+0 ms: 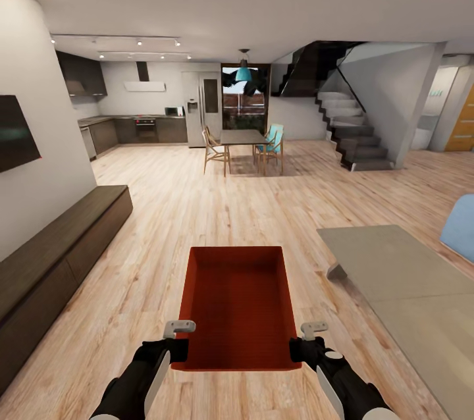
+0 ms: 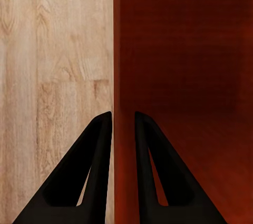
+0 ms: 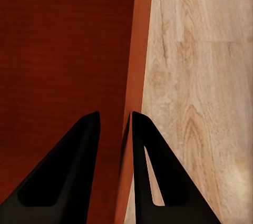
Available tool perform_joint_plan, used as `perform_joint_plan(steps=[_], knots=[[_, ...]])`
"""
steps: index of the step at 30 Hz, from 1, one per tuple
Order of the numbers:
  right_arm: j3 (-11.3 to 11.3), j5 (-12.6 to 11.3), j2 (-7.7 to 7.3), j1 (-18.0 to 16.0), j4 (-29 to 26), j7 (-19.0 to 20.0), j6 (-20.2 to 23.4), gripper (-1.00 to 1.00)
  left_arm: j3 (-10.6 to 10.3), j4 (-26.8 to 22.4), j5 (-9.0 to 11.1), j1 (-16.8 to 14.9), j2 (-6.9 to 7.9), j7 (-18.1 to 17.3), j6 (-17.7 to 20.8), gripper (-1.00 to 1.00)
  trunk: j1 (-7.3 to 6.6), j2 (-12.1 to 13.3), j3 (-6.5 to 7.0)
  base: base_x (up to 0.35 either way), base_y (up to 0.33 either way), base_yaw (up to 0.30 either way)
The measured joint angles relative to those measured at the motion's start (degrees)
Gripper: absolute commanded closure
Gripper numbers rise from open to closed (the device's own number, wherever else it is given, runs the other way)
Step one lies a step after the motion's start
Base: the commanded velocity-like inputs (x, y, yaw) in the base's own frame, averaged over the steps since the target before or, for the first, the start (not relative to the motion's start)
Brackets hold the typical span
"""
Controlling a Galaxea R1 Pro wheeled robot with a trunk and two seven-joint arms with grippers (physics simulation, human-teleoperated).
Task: Move the two storage containers from the living room to the garage. In the garage, place one container on the floor and stack the other container on top of it (either order is fine).
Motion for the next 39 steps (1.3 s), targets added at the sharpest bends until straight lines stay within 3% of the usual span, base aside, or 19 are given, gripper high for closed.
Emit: perform_joint_plan(steps=[19,39], knots=[[-0.01,0.03,0.00,0.00,-0.01,0.01,0.01,1.00,0.00,0.00,0.00,-0.02,0.00,0.00,0.03,1.00,0.00,0.00,0.00,0.009,0.000,0.000],[0.02,0.01,0.00,0.00,0.00,0.00,0.01,1.00,0.01,0.00,0.03,0.00,0.00,0.01,0.02,1.00,-0.03,-0.01,-0.03,0.306,0.034,0.000]])
